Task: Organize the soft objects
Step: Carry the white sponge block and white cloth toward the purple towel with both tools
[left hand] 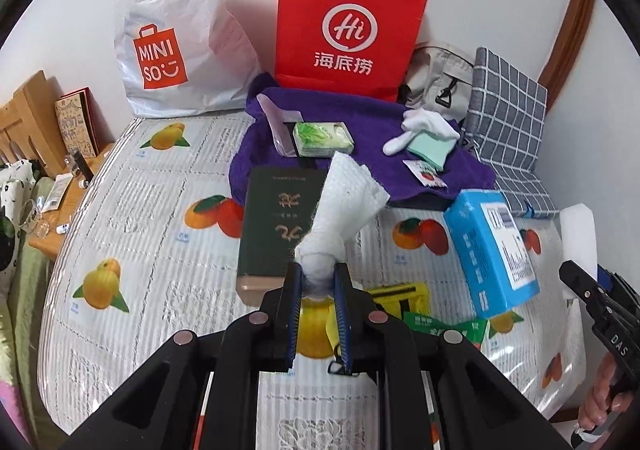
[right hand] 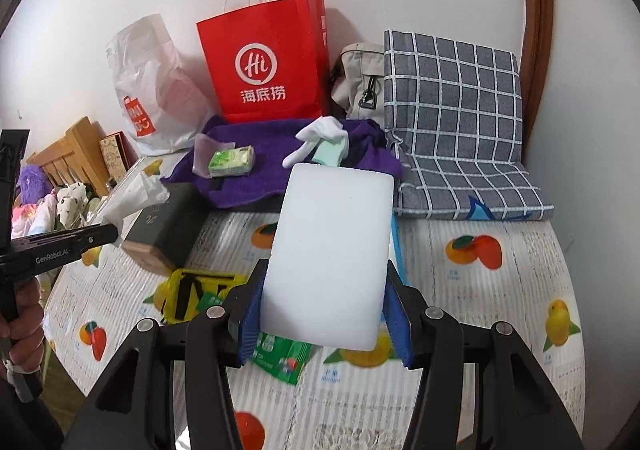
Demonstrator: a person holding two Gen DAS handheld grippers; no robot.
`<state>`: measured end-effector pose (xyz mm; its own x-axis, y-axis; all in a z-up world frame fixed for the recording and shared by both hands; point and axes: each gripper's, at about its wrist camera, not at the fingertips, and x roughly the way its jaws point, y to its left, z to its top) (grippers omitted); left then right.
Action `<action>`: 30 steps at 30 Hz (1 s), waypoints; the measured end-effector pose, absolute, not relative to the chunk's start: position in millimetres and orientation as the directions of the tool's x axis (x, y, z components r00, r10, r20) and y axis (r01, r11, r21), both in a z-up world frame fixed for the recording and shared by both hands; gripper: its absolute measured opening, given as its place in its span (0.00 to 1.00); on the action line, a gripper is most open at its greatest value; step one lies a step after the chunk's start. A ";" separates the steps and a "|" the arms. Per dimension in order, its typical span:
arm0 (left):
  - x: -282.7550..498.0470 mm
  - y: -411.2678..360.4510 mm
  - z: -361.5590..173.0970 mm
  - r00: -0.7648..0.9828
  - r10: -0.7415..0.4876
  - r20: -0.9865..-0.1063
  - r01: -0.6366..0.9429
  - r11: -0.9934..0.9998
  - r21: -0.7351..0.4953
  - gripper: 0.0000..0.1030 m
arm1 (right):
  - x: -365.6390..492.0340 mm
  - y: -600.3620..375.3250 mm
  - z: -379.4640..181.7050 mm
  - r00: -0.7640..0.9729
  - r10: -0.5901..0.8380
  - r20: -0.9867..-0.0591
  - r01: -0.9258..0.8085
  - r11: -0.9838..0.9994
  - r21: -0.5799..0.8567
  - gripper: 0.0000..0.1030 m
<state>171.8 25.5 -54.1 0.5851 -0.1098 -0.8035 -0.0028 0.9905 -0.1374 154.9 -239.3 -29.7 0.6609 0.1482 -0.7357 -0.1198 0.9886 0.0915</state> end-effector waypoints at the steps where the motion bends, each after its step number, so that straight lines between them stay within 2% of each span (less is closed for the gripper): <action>1: 174.9 26.5 -53.5 0.586 -0.106 -0.803 -0.006 0.991 -0.135 0.15 | 159.4 -239.4 -29.8 0.659 0.151 -0.737 -0.120 0.988 0.095 0.51; 30: 270.3 46.3 -46.7 0.592 -0.035 -0.805 -0.077 0.992 -0.100 0.15 | 281.5 -231.1 -23.4 0.678 0.126 -0.725 -0.131 0.990 0.050 0.51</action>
